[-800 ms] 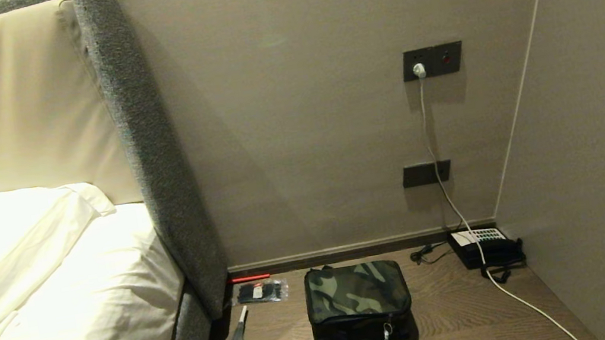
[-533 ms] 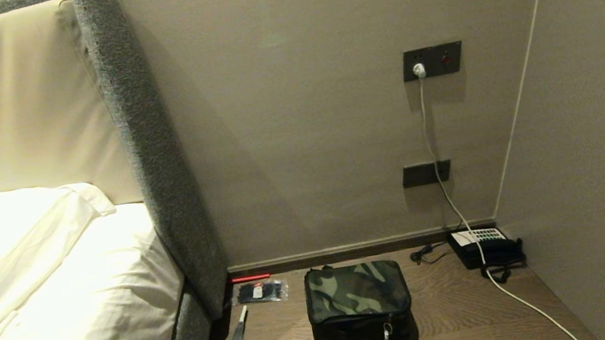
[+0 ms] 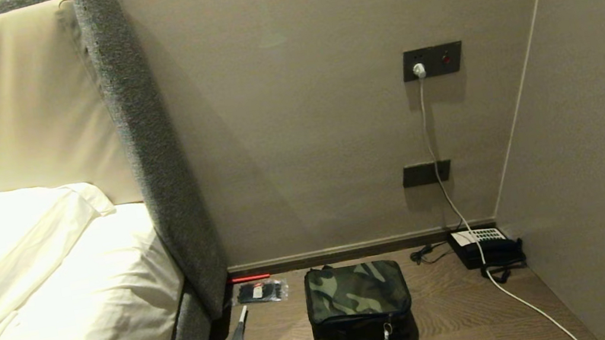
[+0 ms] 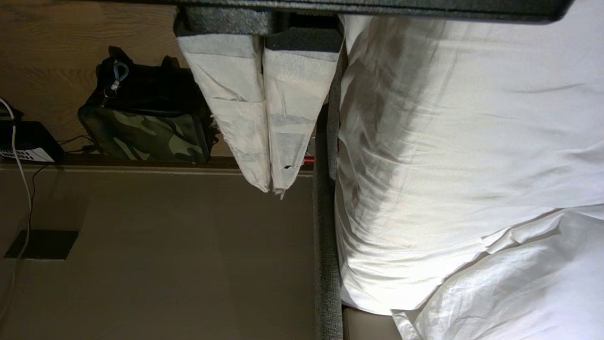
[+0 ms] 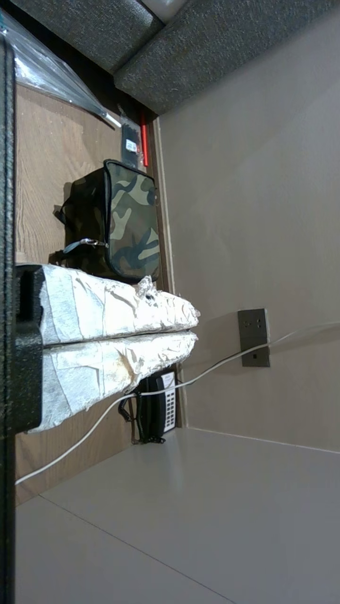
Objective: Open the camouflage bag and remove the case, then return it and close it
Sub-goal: Open the top of the storage box
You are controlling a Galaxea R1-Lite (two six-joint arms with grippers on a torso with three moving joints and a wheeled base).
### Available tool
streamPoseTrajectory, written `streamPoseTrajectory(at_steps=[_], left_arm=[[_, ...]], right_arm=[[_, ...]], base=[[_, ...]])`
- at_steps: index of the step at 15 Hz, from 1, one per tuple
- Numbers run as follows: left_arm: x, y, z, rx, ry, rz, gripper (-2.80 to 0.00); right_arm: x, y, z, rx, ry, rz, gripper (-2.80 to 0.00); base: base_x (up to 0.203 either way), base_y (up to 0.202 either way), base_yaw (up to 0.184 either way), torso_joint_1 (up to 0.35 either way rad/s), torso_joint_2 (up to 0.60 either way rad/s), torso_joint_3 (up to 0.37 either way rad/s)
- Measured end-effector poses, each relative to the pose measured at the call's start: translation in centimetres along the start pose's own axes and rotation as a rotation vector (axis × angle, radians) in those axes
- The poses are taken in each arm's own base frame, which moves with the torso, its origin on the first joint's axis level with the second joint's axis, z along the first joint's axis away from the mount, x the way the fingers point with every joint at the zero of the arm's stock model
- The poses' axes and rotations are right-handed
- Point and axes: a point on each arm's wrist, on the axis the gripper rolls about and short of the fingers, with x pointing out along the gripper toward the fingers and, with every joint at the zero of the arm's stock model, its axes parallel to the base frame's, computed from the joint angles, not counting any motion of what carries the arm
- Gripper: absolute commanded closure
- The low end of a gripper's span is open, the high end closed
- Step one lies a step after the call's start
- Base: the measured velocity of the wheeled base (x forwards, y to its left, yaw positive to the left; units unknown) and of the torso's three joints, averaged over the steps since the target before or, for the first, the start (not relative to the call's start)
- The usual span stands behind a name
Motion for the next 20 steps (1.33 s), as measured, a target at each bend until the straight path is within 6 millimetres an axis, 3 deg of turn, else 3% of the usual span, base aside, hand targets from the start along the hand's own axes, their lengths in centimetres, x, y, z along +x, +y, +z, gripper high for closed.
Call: streamPoseTrajectory(at_steps=[20], left_arm=[[0.00,0.00,0.00,-0.005,0.000,0.002,0.00]], right_arm=[[0.00,0.00,0.00,0.000,0.000,0.000,0.00]], base=[[0.000,0.000,0.000,0.000,0.00,-0.006]])
